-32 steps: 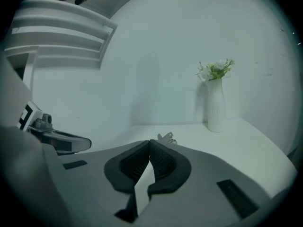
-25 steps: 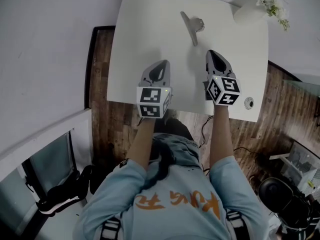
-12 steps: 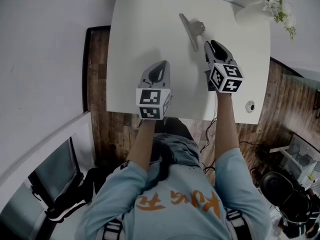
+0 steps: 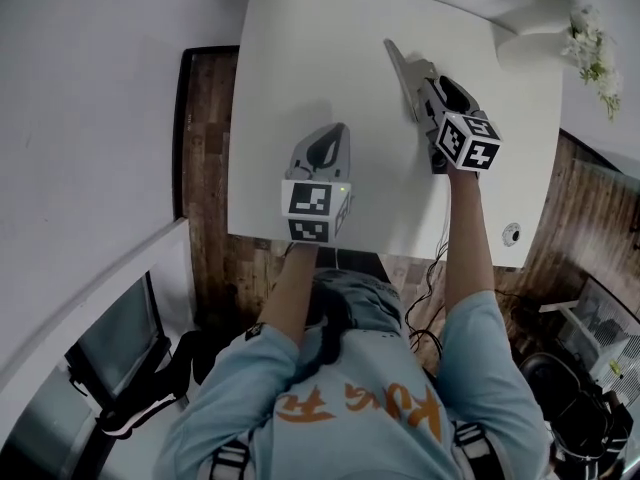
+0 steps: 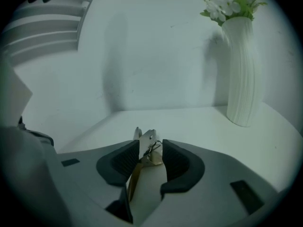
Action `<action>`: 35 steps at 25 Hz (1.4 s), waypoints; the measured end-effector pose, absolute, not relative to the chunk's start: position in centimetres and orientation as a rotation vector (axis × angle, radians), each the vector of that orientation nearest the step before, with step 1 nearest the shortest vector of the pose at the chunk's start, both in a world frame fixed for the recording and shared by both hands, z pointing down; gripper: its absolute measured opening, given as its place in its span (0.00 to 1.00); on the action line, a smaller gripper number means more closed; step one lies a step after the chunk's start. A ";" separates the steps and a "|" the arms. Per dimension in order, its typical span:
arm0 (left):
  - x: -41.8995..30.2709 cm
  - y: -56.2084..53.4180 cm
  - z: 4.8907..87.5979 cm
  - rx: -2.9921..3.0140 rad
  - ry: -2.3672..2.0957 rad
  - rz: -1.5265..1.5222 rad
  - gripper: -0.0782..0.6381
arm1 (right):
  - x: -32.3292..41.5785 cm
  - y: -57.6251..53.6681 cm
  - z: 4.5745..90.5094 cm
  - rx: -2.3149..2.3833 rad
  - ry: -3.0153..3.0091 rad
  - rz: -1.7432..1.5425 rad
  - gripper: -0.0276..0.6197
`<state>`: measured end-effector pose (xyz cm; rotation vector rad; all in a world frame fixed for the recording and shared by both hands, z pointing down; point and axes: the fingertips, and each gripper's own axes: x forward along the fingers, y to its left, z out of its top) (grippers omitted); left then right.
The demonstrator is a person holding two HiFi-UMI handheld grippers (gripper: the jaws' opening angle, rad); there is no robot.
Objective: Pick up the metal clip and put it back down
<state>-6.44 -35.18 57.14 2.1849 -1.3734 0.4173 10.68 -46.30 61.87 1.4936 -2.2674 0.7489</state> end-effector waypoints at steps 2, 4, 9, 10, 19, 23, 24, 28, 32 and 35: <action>-7.2 -35.6 57.4 2.179 -1.377 0.417 0.14 | 10.3 -46.8 62.4 1.492 -2.264 0.772 0.27; -8.0 -36.0 57.6 2.170 -1.382 0.418 0.14 | 9.6 -47.2 62.7 1.481 -2.272 0.804 0.26; -8.7 -36.1 57.8 2.157 -1.389 0.412 0.14 | 8.9 -47.5 62.9 1.465 -2.273 0.845 0.24; -8.9 -36.0 57.7 2.156 -1.391 0.410 0.14 | 8.8 -47.4 62.8 1.464 -2.277 0.843 0.25; -10.3 -34.6 56.3 2.137 -1.457 0.368 0.14 | 5.7 -45.6 60.1 1.385 -2.330 0.726 0.10; -10.9 -33.1 54.3 2.148 -1.501 0.331 0.14 | 5.2 -43.3 56.5 1.392 -2.370 0.600 0.10; -10.9 -32.9 53.7 2.153 -1.517 0.314 0.14 | 5.1 -42.9 55.2 1.402 -2.390 0.573 0.10; -10.3 -31.3 51.1 2.188 -1.551 0.257 0.14 | 5.6 -39.8 50.4 1.469 -2.424 0.449 0.10; -9.0 -29.5 48.9 2.230 -1.570 0.209 0.14 | 7.1 -35.7 46.2 1.594 -2.430 0.357 0.10; -7.6 -28.0 47.3 2.265 -1.586 0.183 0.14 | 9.6 -32.2 43.9 1.692 -2.415 0.298 0.10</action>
